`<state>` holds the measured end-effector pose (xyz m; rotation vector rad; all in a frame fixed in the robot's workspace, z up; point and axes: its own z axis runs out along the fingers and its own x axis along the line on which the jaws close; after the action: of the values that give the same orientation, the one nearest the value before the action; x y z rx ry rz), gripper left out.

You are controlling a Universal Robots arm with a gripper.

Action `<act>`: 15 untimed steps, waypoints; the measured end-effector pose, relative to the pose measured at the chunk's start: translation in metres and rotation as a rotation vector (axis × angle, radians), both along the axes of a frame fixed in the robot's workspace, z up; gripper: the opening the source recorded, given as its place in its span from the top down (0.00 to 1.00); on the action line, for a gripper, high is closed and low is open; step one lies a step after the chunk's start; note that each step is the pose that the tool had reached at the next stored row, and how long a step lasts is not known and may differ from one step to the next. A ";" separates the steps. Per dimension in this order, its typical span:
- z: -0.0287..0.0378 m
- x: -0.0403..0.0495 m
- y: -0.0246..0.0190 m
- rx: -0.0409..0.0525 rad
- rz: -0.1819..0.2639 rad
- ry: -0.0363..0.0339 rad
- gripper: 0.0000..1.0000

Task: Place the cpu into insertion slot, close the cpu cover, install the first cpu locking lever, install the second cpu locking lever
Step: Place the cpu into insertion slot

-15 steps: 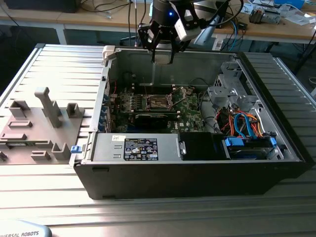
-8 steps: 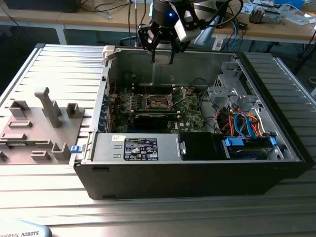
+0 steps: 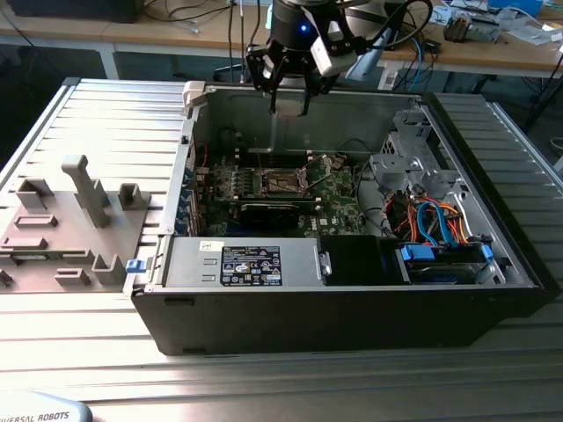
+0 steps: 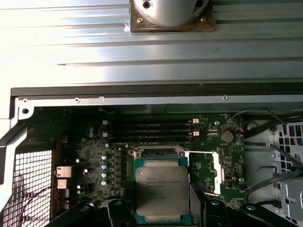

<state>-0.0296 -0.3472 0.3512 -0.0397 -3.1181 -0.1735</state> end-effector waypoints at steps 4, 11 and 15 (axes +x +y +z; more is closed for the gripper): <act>-0.0015 0.0000 0.0000 0.0000 0.000 0.0000 0.46; -0.0048 0.0000 0.0000 0.0001 0.000 0.0000 0.46; -0.0068 0.0000 0.0000 -0.0001 0.000 0.0001 0.46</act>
<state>-0.0296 -0.3472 0.3444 -0.0397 -3.1180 -0.1733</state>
